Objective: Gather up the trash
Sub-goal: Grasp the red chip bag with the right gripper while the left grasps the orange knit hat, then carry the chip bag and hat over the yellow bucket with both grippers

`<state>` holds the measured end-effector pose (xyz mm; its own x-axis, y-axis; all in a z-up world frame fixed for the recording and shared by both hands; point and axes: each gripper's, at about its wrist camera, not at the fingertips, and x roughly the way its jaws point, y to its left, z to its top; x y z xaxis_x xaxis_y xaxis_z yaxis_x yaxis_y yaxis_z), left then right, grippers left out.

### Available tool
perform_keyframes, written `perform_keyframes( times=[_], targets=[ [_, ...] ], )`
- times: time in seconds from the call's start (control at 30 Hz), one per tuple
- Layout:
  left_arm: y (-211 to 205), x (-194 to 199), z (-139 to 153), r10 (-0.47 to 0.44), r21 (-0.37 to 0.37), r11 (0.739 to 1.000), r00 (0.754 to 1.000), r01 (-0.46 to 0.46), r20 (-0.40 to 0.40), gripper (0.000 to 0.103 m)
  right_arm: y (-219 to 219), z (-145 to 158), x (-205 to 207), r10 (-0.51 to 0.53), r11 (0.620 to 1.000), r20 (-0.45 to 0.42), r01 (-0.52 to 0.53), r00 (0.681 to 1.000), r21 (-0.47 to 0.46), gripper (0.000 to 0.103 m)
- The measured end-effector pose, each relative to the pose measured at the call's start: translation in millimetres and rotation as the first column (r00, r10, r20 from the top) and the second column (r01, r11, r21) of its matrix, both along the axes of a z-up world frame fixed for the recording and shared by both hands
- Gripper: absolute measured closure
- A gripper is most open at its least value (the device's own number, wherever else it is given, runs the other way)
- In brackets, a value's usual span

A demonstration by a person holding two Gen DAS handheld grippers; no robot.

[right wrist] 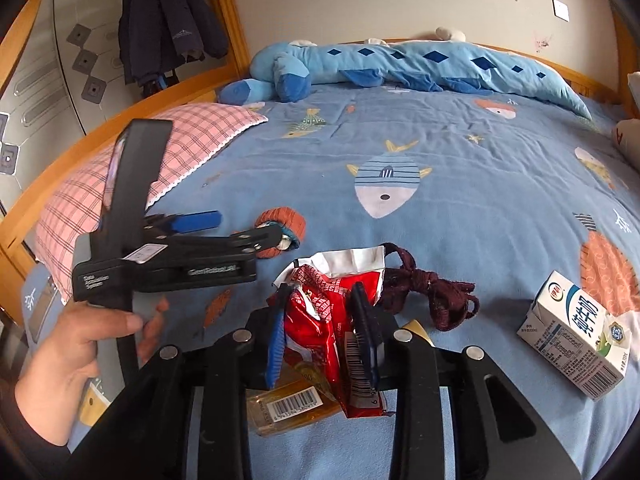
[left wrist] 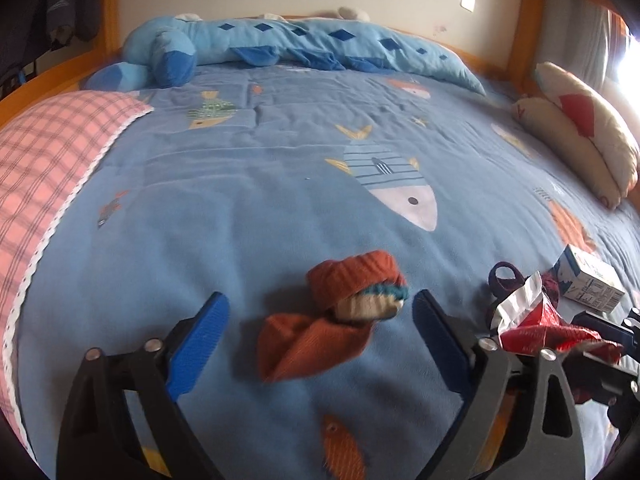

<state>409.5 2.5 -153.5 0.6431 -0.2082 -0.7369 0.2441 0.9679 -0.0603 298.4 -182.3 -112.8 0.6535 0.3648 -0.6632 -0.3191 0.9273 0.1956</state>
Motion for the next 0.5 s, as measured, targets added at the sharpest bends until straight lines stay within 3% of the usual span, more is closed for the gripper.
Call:
perform_keyframes(
  times=[0.17,0.3,0.4,0.5],
  targets=[
    [-12.6,2.3,-6.6,-0.046,0.018,0.999,0.999,0.046,-0.011,0.027,-2.9,-6.7,9.1,0.009,1.0,-0.016,-0.008,1.0,0.009,0.073],
    [-14.8,5.0,-11.3,-0.041,0.037,0.998,0.999,0.042,-0.023,0.029,-6.5,-11.2,17.7,-0.007,1.0,-0.024,0.007,1.0,0.006,0.073],
    [-15.3,6.8,-14.7,-0.058,0.016,0.998,0.997,0.058,-0.043,0.057,-6.8,-11.6,19.4,-0.022,1.0,-0.019,0.022,1.0,0.002,0.073],
    [-14.0,4.2,-13.8,-0.063,0.011,0.998,0.997,0.063,-0.035,0.067,-6.1,-11.3,18.7,-0.012,1.0,-0.019,0.012,1.0,0.014,0.073]
  ],
)
